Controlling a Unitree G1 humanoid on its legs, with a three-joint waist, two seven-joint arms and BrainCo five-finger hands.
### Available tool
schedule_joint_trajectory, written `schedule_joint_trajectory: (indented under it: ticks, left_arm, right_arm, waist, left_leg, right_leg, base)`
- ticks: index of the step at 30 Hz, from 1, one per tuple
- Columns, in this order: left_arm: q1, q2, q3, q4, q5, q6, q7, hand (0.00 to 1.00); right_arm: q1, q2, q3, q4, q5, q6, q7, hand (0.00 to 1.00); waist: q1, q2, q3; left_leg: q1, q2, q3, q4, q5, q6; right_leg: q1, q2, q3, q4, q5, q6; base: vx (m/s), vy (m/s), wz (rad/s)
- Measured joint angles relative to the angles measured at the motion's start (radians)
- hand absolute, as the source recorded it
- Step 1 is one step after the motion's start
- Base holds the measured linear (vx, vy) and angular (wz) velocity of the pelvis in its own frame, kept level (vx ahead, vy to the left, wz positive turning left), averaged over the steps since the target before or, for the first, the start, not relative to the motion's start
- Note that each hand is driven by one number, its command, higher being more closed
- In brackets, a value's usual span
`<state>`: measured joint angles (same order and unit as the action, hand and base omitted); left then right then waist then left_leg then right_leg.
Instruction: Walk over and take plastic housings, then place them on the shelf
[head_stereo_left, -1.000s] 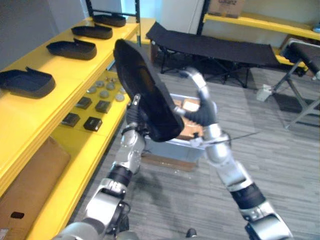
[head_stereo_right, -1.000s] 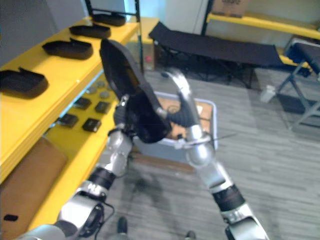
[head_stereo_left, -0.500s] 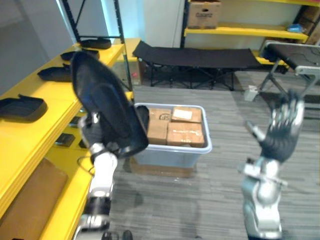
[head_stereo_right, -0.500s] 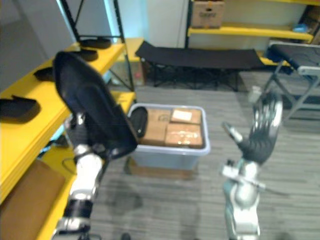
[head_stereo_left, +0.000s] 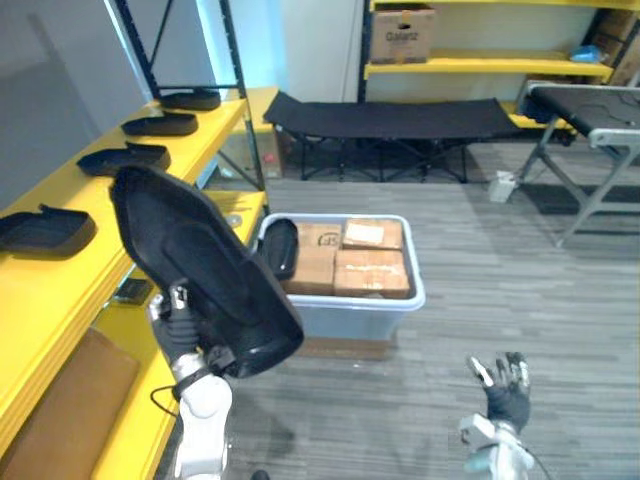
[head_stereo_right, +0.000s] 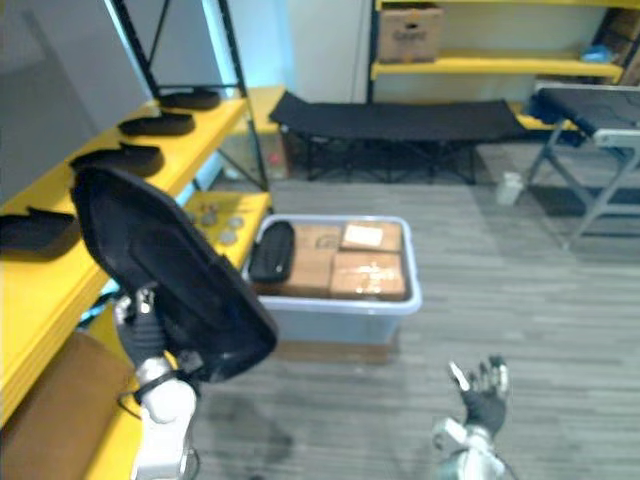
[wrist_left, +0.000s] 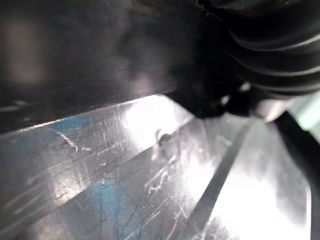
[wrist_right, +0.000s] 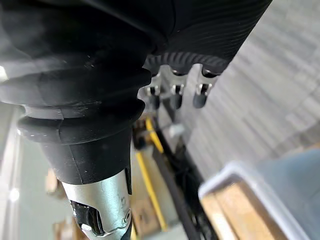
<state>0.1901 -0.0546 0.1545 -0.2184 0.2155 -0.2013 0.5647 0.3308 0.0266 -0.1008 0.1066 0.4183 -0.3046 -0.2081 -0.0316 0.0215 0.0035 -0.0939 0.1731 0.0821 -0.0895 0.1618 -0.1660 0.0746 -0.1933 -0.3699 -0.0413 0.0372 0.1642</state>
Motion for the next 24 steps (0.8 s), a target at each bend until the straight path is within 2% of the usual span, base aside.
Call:
schedule_joint_trajectory:
  ticks: [1,2,3,5,6,7,8,11,15,20,21,23,24]
  left_arm:
    - [0.006,0.0,0.016,-0.015,0.0,0.0,0.0,1.0]
    - [0.017,-0.001,0.055,-0.043,0.003,-0.001,0.002,1.0]
    - [0.024,-0.001,0.076,-0.057,0.007,0.0,0.002,1.0]
    - [0.051,0.001,0.161,-0.12,0.029,0.0,0.015,1.0]
    - [0.053,0.002,0.169,-0.124,0.029,0.0,0.018,1.0]
    - [0.069,0.002,0.227,-0.139,0.029,0.0,0.039,1.0]
    - [0.096,0.001,0.267,-0.145,0.029,0.0,0.059,1.0]
    - [0.176,-0.029,0.313,-0.156,0.03,0.003,0.09,1.0]
    - [0.22,-0.042,0.314,-0.182,0.031,0.008,0.096,1.0]
    - [0.253,-0.065,0.377,-0.235,0.04,0.008,0.091,1.0]
    - [0.249,-0.061,0.386,-0.239,0.038,0.008,0.089,1.0]
    - [0.239,-0.059,0.385,-0.239,0.038,0.008,0.089,1.0]
    - [0.226,-0.047,0.383,-0.239,0.038,0.008,0.089,1.0]
  right_arm:
    - [-0.015,-0.004,0.013,0.006,0.0,0.0,0.005,0.0]
    - [-0.053,-0.015,0.038,0.025,-0.001,0.0,0.013,0.0]
    - [-0.074,-0.02,0.052,0.033,-0.001,0.001,0.014,0.0]
    - [-0.182,-0.043,0.099,0.071,-0.004,0.001,0.014,0.0]
    - [-0.194,-0.045,0.103,0.076,-0.004,0.001,0.014,0.0]
    - [-0.273,-0.065,0.131,0.111,-0.034,0.006,0.013,0.0]
    - [-0.332,-0.074,0.156,0.126,-0.056,0.007,0.014,0.0]
    - [-0.435,-0.075,0.213,0.136,-0.133,0.009,0.016,0.0]
    - [-0.42,-0.055,0.233,0.073,-0.168,0.023,0.015,0.0]
    - [-0.397,-0.06,0.237,0.055,-0.17,0.044,0.044,0.0]
    - [-0.399,-0.069,0.237,0.054,-0.17,0.044,0.047,0.0]
    - [-0.405,-0.078,0.233,0.052,-0.17,0.044,0.047,0.0]
    - [-0.409,-0.083,0.228,0.034,-0.17,0.044,0.045,0.0]
  waist:
    - [0.011,0.0,-0.001]
    - [0.039,-0.001,-0.002]
    - [0.051,-0.003,-0.003]
    - [0.108,-0.016,-0.011]
    - [0.115,-0.018,-0.013]
    - [0.171,-0.038,-0.015]
    - [0.211,-0.052,-0.018]
    - [0.269,-0.068,-0.016]
    - [0.279,-0.079,-0.007]
    - [0.272,-0.099,0.013]
    - [0.269,-0.113,0.026]
    - [0.265,-0.123,0.049]
    - [0.258,-0.128,0.07]
  left_leg:
    - [-0.008,-0.003,-0.024,0.0,0.002,-0.001]
    - [-0.023,-0.013,-0.072,0.0,0.01,-0.003]
    - [-0.032,-0.02,-0.104,0.0,0.014,-0.003]
    - [-0.078,-0.055,-0.252,0.001,0.038,0.0]
    - [-0.083,-0.06,-0.267,0.001,0.04,0.0]
    - [-0.089,-0.082,-0.326,0.001,0.046,0.002]
    - [-0.091,-0.101,-0.36,0.002,0.048,0.002]
    - [-0.086,-0.133,-0.413,0.005,0.051,0.003]
    - [-0.089,-0.139,-0.431,0.001,0.051,0.002]
    - [-0.082,-0.092,-0.363,0.006,0.039,0.004]
    - [-0.087,-0.086,-0.341,0.018,0.036,0.011]
    - [-0.114,-0.095,-0.284,0.078,0.02,0.037]
    - [-0.147,-0.091,-0.159,0.134,0.002,0.08]
  right_leg:
    - [0.005,0.0,-0.023,0.004,-0.005,0.0]
    - [0.027,0.0,-0.074,0.011,-0.018,0.005]
    - [0.039,-0.001,-0.106,0.017,-0.027,0.007]
    - [0.089,0.0,-0.254,0.051,-0.062,0.018]
    - [0.093,-0.001,-0.268,0.054,-0.067,0.02]
    - [0.126,-0.003,-0.328,0.07,-0.089,0.024]
    - [0.15,-0.009,-0.364,0.077,-0.106,0.031]
    - [0.189,-0.017,-0.402,0.087,-0.13,0.034]
    - [0.201,-0.013,-0.418,0.087,-0.151,0.033]
    - [0.152,-0.004,-0.336,0.093,-0.159,0.027]
    - [0.138,-0.006,-0.317,0.109,-0.161,0.025]
    - [0.137,-0.018,-0.32,0.125,-0.158,0.03]
    - [0.136,-0.031,-0.336,0.14,-0.158,0.033]
  base:
    - [0.02,-0.033,1.02]
    - [0.02,-0.029,0.98]
    - [0.04,-0.036,1.48]
    - [0.05,-0.028,1.73]
    - [0.08,-0.014,1.62]
    - [0.09,-0.016,1.26]
    - [0.1,-0.023,1.28]
    - [0.04,-0.015,0.69]
    - [-0.05,-0.007,0.18]
    - [-0.05,0.014,-0.46]
    - [-0.03,0.013,-0.24]
    - [-0.04,0.068,-0.01]
    - [-0.05,0.11,0.27]
